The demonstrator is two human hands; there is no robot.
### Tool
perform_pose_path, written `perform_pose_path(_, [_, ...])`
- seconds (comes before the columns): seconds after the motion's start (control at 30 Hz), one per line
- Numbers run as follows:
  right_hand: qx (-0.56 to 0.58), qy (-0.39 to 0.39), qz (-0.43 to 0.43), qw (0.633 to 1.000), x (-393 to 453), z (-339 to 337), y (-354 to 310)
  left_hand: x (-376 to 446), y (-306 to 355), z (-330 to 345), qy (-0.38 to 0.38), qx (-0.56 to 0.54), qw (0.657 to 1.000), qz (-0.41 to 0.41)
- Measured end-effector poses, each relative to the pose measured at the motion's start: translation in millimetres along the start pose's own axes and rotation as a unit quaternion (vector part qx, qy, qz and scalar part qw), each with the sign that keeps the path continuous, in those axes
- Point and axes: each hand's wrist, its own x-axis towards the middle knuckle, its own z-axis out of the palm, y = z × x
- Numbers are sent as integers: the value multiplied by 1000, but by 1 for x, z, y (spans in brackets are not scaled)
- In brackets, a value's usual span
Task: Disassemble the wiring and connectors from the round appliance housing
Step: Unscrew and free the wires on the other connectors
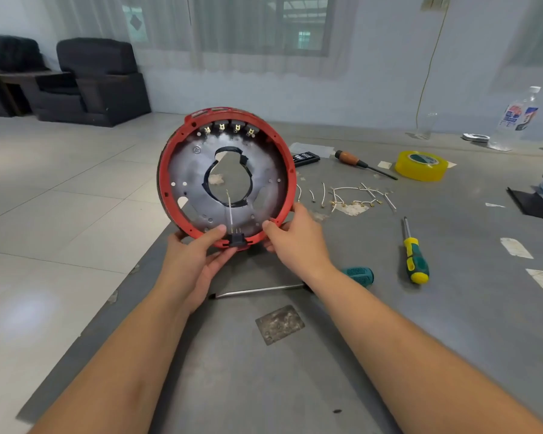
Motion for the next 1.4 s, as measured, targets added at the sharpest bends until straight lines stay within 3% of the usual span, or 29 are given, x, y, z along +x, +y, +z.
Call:
perform_pose_path(0.13, [-35,23,-8,999,-1,-5,2,3,2,-1,-30,-68,995,-63])
perform_pose_path(0.4, [-36,-14,-4,999,2,-10,6,7,-7,-2,-33,-41,998,-22])
perform_pose_path(0.53, [-95,-92,-8,991,2,-33,0,9,-8,-3,-34,-38,999,-7])
perform_pose_path(0.67, [-261,-157,-85,949,-8,-79,-3,12,-10,-7,-40,-35,999,-1])
perform_pose_path(0.77, [-331,-251,-145,898,-18,-112,2,13,-11,-7,-36,-29,999,-1])
perform_pose_path(0.83, [-374,-301,-136,867,-22,-127,9,15,-11,-7,-32,-27,999,-2])
perform_pose_path(0.9, [-376,-322,-119,861,-24,-134,16,16,-11,-6,-35,-28,999,0])
perform_pose_path(1.03, [-333,-306,-123,883,-26,-135,22,14,-11,-7,-38,-22,999,4])
perform_pose_path(1.13, [-263,-270,-103,920,-26,-138,20,12,-11,-5,-31,-16,999,4])
perform_pose_path(1.27, [20,-207,-25,978,-26,-141,10,8,-13,1,-13,9,1000,14])
perform_pose_path(1.4, [234,-116,24,965,-28,-121,7,4,-14,4,-4,15,1000,11])
